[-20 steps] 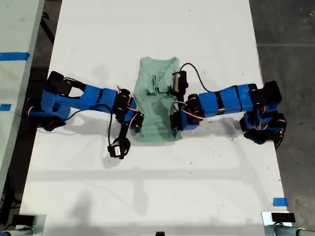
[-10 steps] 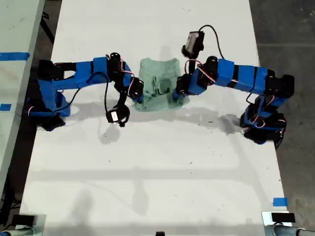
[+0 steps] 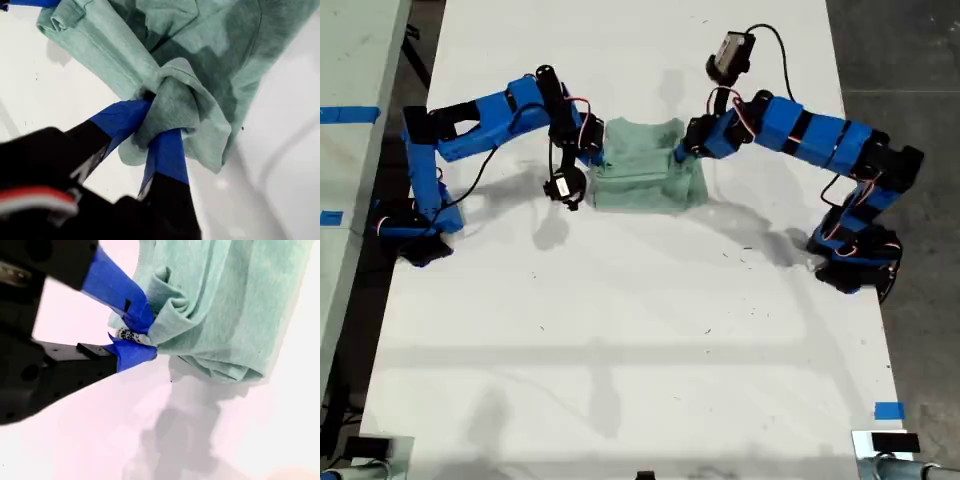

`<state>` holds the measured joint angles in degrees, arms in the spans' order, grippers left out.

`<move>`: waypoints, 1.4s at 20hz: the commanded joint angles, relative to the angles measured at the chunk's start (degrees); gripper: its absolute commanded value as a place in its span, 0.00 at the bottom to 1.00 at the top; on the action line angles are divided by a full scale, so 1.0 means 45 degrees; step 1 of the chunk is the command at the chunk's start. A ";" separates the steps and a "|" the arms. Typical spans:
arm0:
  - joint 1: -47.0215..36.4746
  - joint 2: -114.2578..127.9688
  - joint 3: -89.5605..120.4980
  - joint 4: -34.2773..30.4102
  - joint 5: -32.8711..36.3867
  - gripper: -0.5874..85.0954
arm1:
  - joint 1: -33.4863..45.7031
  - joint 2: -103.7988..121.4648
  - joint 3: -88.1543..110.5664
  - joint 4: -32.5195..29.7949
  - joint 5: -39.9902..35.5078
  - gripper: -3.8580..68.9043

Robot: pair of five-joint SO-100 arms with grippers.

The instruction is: Fold tshirt

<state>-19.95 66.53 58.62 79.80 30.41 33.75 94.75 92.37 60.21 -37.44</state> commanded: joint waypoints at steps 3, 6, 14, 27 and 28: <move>-0.1895 0.0352 -0.1328 -0.0332 0.0996 0.31 | 0.2246 0.0781 -0.0586 -0.0566 -0.0801 0.51; -0.3750 0.0977 -0.1328 -0.0508 0.1484 0.33 | 0.4180 0.1074 -0.1309 0.0293 -0.1094 0.43; -0.3496 0.4980 0.5410 -0.2148 0.1719 0.19 | 0.5371 0.6016 0.4648 0.0840 -0.0918 0.30; 0.1816 1.6484 2.2383 -0.8223 -0.4570 0.01 | -0.0176 1.3691 1.5293 -0.1426 0.4961 0.07; 0.2031 1.6953 2.2754 -0.8242 -0.4687 0.01 | -0.0449 1.4570 1.5801 -0.1172 0.5527 0.07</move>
<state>-12.92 137.90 159.08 43.68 11.34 34.45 154.07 161.63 54.93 -16.52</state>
